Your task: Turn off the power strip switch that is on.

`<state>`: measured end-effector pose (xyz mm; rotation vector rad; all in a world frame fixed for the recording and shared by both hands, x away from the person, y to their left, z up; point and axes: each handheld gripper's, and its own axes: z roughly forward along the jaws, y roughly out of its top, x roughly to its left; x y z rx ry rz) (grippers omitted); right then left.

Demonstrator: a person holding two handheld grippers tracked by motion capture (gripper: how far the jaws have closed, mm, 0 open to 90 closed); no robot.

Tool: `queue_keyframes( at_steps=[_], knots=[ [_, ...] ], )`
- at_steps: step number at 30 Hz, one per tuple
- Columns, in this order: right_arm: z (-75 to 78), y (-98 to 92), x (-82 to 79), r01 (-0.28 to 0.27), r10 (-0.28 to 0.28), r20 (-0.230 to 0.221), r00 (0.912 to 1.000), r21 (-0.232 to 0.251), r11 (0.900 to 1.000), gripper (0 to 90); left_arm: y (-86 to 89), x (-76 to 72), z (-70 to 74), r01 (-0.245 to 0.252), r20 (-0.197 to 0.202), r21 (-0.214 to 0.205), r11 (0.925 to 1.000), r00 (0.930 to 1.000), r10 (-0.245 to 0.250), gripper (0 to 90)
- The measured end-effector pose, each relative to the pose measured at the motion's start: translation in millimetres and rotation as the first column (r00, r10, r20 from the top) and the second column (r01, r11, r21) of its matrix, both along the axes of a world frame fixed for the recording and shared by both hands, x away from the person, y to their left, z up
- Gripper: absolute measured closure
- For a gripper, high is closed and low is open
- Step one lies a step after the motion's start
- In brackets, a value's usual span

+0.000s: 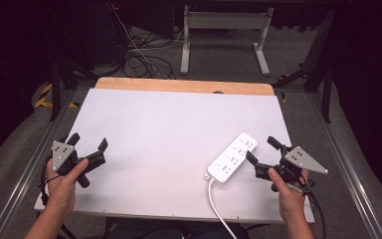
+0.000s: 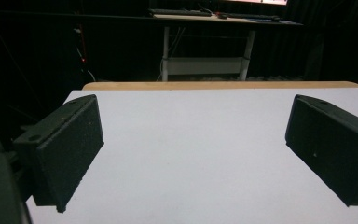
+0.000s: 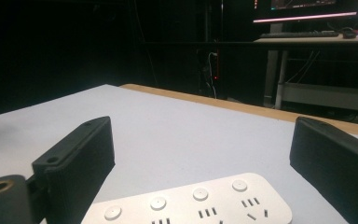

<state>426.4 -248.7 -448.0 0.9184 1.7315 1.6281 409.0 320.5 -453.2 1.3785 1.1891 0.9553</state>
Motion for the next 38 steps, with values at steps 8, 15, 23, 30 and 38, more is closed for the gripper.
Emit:
queue_keyframes(
  at_steps=[8, 15, 23, 30, 38],
  knots=[
    [-0.5, 1.2, 3.9, -0.005, 0.005, -0.005, 1.0, 0.003, 1.0, 6.6, 1.9, -2.9, -0.3, -0.012, -0.002, 0.003, 0.9999, 0.9999, 0.012, 4.7],
    [-0.9, 1.6, 5.5, -0.003, 0.003, -0.006, 1.0, -0.001, 1.0, 6.6, 3.1, -3.4, -0.4, -0.014, -0.002, 0.002, 0.9999, 0.9999, 0.014, 4.7],
    [-1.5, 2.0, 5.0, -0.005, 0.004, -0.01, 0.9999, -0.01, 0.9999, 6.7, 2.5, -2.8, -0.5, -0.012, -0.003, 0.0, 0.9999, 0.9999, 0.012, 4.7],
    [-2.0, 1.7, 3.8, -0.005, 0.005, -0.011, 0.9999, -0.018, 0.9998, 6.8, 1.0, -1.4, -0.5, -0.005, -0.003, 0.003, 1.0, 1.0, 0.005, 4.7],
    [-2.6, 1.7, 4.9, -0.007, 0.006, -0.016, 0.9999, -0.014, 0.9999, 6.9, 1.5, -1.2, -0.6, -0.01, -0.006, 0.0, 1.0, 0.9999, 0.01, 4.7]
  ],
)
